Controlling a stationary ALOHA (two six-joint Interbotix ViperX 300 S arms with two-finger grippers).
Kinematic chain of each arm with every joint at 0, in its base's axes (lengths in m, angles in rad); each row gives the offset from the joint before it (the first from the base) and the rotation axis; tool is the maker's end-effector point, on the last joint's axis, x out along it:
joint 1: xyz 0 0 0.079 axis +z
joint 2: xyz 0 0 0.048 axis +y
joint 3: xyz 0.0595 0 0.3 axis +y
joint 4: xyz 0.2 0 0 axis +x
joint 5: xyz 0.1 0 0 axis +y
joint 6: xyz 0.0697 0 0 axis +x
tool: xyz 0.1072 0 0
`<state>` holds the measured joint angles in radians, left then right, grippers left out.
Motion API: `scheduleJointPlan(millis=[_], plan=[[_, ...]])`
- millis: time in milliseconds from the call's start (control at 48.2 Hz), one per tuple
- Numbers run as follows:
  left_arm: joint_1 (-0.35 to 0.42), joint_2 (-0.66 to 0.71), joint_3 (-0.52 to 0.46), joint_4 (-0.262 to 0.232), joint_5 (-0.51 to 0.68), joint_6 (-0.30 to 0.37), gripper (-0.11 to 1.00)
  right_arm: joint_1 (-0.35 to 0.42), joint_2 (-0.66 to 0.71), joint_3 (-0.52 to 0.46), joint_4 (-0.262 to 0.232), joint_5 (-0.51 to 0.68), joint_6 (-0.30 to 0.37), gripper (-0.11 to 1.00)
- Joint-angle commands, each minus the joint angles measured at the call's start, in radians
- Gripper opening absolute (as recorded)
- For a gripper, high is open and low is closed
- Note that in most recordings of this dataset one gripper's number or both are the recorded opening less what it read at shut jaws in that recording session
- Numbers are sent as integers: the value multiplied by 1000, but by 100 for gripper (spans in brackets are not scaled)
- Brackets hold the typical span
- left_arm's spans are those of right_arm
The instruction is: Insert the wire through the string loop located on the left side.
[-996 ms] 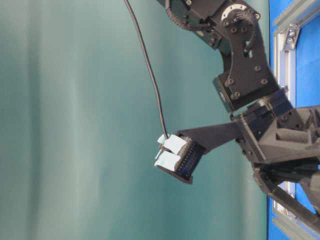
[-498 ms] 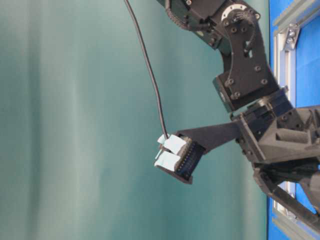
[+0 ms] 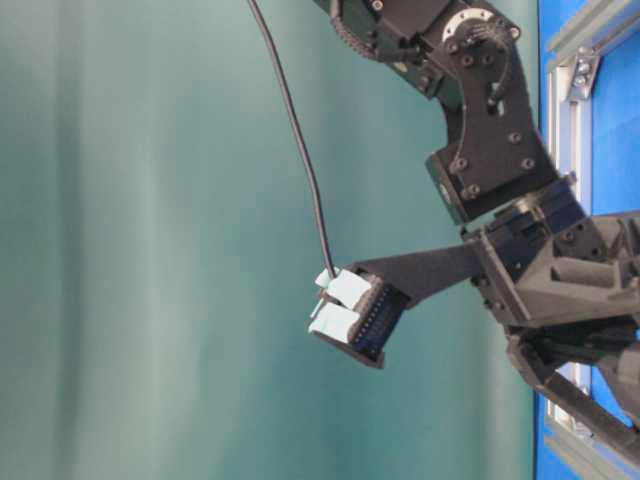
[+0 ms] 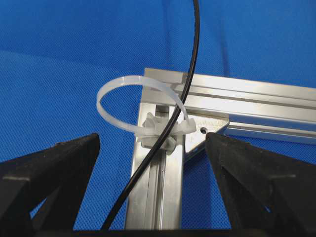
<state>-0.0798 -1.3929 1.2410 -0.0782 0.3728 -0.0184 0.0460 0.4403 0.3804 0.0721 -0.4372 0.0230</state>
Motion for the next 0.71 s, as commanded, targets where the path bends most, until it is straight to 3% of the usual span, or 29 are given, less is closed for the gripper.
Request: scheduleJointPlan(millis=[0, 145, 353, 685], plan=[[3, 9, -23, 3, -5, 0, 86, -2, -37, -9, 6, -9, 2, 98], [3, 9, -25, 3, -11, 3, 86, -11, -66, -11, 35, -20, 3, 98], [3, 8, -25, 3, -12, 2, 86, -31, -133, -14, 38, -14, -2, 98], [3, 8, -25, 3, -14, 3, 86, -44, -270, -32, 34, 97, -6, 98]])
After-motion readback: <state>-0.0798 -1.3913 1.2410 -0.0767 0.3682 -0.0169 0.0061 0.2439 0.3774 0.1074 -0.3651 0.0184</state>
